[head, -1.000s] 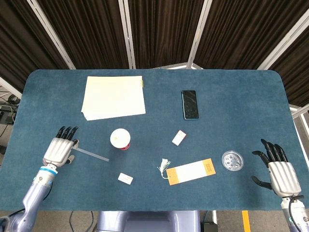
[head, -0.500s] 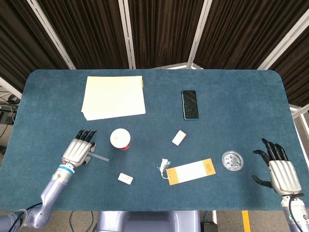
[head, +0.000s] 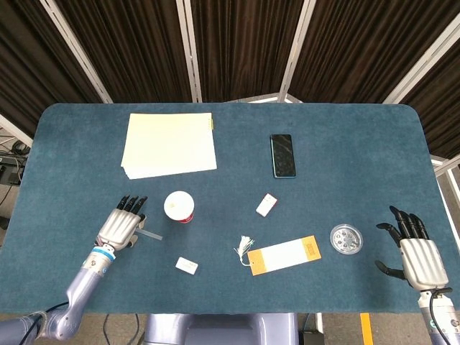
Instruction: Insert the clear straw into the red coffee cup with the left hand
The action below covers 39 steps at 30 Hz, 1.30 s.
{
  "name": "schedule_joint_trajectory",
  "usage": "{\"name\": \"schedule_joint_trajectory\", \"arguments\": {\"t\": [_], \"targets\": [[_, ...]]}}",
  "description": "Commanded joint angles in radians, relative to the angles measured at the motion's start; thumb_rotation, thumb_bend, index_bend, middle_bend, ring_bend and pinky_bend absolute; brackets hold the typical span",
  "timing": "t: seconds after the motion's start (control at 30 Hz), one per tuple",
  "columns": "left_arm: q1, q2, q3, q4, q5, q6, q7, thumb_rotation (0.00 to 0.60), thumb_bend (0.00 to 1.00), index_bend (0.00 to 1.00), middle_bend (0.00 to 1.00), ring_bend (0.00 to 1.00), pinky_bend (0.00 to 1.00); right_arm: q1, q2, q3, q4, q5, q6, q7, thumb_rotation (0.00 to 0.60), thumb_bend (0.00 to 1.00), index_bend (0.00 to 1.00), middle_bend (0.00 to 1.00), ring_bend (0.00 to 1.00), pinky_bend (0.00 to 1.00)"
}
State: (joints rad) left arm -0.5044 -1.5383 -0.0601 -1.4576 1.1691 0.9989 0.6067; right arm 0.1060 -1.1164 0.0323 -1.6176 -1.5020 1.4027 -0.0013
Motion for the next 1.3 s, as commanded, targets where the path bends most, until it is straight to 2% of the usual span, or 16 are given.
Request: {"name": "schedule_joint_trajectory", "arguments": {"t": [0.03, 0.4, 0.63, 0.9, 1.17, 1.3], "targets": [[-0.004, -0.008, 0.001, 0.009, -0.005, 0.003, 0.0, 0.6, 0.34, 0.5, 0.0, 0.0, 0.0, 0.0, 0.0, 0.0, 0.0, 0.001, -0.001, 0.0, 0.6, 0.14, 0.25, 0.0, 0.0, 0.0], [-0.02, -0.025, 0.01, 0.014, -0.025, 0.003, 0.023, 0.6, 0.35, 0.53, 0.0, 0.0, 0.0, 0.0, 0.002, -0.001, -0.001, 0.0, -0.002, 0.002, 0.6, 0.14, 0.25, 0.0, 0.0, 0.0], [-0.023, -0.031, 0.021, 0.02, -0.033, 0.006, 0.028, 0.6, 0.44, 0.54, 0.0, 0.0, 0.0, 0.0, 0.001, -0.001, -0.002, 0.0, -0.001, 0.0, 0.6, 0.14, 0.25, 0.0, 0.0, 0.0], [-0.02, -0.019, 0.023, -0.005, -0.018, 0.032, 0.012, 0.6, 0.45, 0.55, 0.0, 0.0, 0.0, -0.001, 0.002, -0.001, -0.002, 0.0, 0.0, -0.001, 0.6, 0.14, 0.25, 0.0, 0.0, 0.0], [-0.02, 0.071, -0.008, -0.149, 0.032, 0.097, -0.022, 0.6, 0.45, 0.55, 0.0, 0.0, 0.0, -0.001, 0.001, -0.001, -0.002, 0.002, 0.0, -0.003, 0.6, 0.14, 0.25, 0.0, 0.0, 0.0], [-0.012, 0.143, -0.045, -0.265, 0.046, 0.134, -0.084, 0.6, 0.44, 0.55, 0.0, 0.0, 0.0, -0.001, 0.0, -0.001, -0.002, 0.002, 0.0, -0.006, 0.6, 0.14, 0.25, 0.0, 0.0, 0.0]]}}
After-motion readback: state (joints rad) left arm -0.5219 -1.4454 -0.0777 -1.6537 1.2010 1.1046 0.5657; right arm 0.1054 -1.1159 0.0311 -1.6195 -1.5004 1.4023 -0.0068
